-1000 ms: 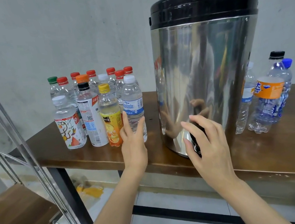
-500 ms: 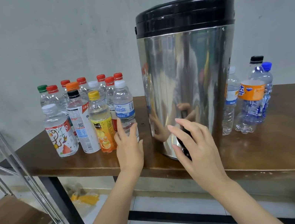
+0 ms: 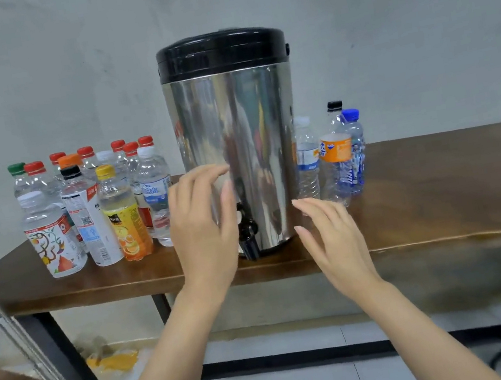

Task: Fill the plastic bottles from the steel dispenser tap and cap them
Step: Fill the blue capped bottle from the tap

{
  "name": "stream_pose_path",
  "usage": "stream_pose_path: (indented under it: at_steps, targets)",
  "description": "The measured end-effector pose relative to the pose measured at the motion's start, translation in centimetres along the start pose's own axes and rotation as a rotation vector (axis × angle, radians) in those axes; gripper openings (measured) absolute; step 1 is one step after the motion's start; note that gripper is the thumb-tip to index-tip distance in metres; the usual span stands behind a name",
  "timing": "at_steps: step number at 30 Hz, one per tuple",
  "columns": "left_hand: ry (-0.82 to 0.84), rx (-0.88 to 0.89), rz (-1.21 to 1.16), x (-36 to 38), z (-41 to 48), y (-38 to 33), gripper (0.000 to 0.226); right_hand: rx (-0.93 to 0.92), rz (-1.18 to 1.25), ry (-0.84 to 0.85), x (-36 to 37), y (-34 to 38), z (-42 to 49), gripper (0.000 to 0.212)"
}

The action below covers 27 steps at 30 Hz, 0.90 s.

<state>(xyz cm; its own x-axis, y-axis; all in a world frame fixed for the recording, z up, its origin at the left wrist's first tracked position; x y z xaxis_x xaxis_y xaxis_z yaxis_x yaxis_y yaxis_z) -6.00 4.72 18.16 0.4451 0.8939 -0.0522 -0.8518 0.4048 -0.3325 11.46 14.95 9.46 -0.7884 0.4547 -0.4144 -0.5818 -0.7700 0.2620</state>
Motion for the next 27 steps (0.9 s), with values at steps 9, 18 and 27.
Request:
stream_pose_path:
  at_steps: [9, 18, 27]
  targets:
    - [0.374, -0.062, -0.173, 15.6, -6.5, -5.1, 0.03, 0.188, -0.141, 0.019, -4.3, -10.0, -0.2, 0.037]
    - [0.814, -0.254, 0.155, 27.6, -12.3, 0.5, 0.039, 0.38, -0.198, 0.117, -5.1, -18.9, 1.4, 0.048]
    - [0.895, -0.16, 0.414, 30.1, -13.4, 1.9, 0.041, 0.649, -0.16, 0.352, -0.8, -27.5, 2.4, 0.068]
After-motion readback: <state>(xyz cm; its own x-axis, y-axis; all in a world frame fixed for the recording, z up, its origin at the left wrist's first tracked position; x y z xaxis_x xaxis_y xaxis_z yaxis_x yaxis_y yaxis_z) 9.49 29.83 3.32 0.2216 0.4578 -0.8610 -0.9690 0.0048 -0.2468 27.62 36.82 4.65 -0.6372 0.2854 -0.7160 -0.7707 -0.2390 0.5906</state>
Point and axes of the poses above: each hand's wrist, its own z-axis towards the middle knuckle, its own x-axis out of the palm, y = z × x, the point moved 8 cm from there along z, towards the middle knuckle, and after that the axes turned 6 degrees about -y, right-handed, at the moved point
